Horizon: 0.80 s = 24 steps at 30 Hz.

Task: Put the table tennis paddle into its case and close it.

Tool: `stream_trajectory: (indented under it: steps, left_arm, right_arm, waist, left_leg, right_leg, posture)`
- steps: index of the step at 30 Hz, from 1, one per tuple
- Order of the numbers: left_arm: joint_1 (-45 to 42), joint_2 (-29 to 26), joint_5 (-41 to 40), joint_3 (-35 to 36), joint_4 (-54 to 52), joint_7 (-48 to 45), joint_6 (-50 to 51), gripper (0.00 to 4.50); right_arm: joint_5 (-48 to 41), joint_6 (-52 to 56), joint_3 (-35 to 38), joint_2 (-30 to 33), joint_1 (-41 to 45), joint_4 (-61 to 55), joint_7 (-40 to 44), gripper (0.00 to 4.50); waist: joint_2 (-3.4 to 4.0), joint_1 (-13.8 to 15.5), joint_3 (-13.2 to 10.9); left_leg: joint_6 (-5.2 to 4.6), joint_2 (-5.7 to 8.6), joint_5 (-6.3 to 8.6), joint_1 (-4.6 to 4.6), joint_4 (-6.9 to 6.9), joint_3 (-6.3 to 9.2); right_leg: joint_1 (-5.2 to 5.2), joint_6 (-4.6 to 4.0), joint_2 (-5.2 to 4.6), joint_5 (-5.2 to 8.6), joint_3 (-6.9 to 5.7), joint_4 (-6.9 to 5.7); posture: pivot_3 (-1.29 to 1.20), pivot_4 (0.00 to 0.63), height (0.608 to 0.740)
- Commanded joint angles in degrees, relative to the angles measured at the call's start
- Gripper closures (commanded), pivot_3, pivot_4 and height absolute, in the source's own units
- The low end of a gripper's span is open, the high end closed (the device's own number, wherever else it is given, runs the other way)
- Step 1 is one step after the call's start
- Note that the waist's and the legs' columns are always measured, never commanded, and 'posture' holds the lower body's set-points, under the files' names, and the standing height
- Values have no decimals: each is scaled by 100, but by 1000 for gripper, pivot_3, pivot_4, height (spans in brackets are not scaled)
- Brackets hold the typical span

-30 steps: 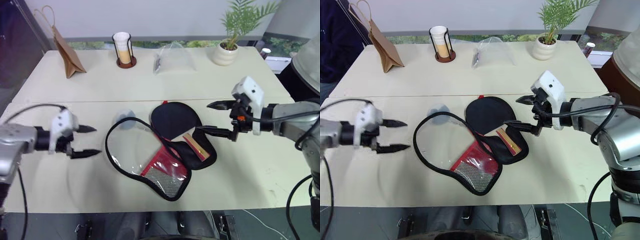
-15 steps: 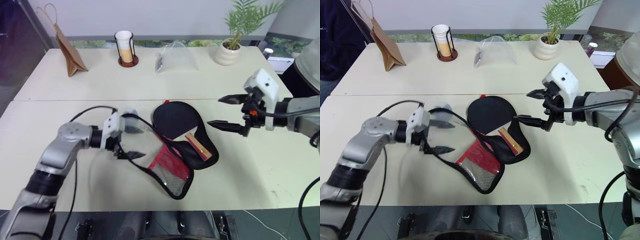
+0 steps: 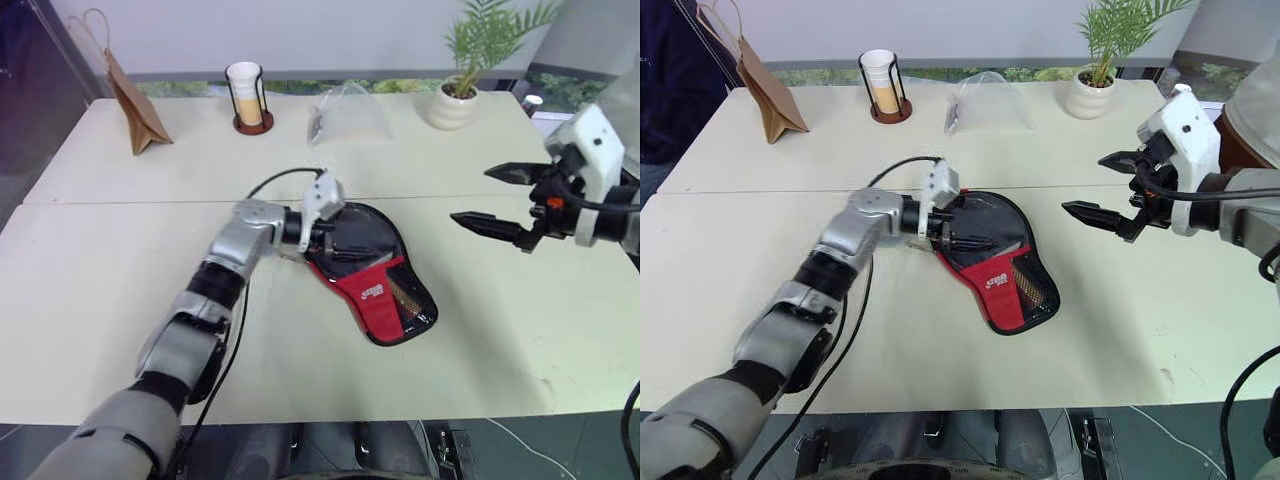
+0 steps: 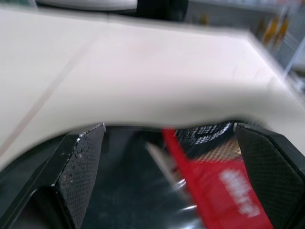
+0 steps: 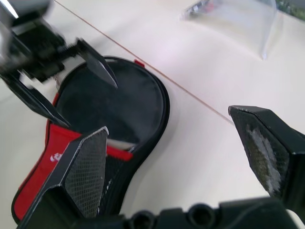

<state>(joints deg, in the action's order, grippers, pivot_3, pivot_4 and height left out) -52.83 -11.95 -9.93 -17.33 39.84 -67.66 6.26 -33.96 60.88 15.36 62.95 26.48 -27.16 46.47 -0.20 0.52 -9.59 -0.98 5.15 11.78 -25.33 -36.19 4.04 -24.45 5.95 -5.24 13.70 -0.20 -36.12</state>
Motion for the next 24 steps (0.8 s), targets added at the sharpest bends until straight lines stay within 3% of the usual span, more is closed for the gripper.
stream_trajectory:
  steps: [1, 5, 9, 17, 24]
  left_arm:
    - [-143, -127, 143, 79, 125, -305, -431, 11]
    - [-153, -436, -221, 485, -445, -611, -58, 11]
    - [104, -1022, -731, 837, -1680, -910, 783, 11]
    - [1152, -2600, -1758, 1642, -4083, -1056, 2362, 11]
    - [2001, -3386, -2716, 2276, -5457, -795, 3409, 11]
  right_arm:
    - [-125, 33, -1, -39, -134, -104, -2, 69]
    - [-324, 211, -287, -292, -134, 375, 122, 69]
    - [-207, 297, -883, -593, 127, 1379, 270, 69]
    - [208, -173, -2152, -1024, 556, 2814, 1079, 69]
    - [624, -600, -2697, -1344, 781, 3525, 1556, 69]
  waist:
    - [0, 4, 0]
    - [-1, 18, -1]
    - [-6, -7, -4]
    - [0, -96, -2]
    - [2, -122, -3]
  left_leg:
    - [0, -1, 0, -1, 2, 0]
    - [0, -1, 0, -2, -5, 1]
    - [0, 0, 0, -2, -8, 2]
    - [1, -1, 0, 1, -5, 3]
    - [2, 1, 0, 3, -6, 6]
  right_leg:
    - [-2, 0, 0, 0, 0, -1]
    - [-2, 0, 0, 0, 1, -5]
    - [1, 0, 0, 0, 2, -5]
    - [-1, 0, 4, 0, 3, -9]
    - [2, -1, 4, 0, 2, -9]
  posture:
    - [0, 150, 734]
    - [0, 150, 734]
    - [0, 150, 734]
    - [0, 150, 734]
    - [0, 150, 734]
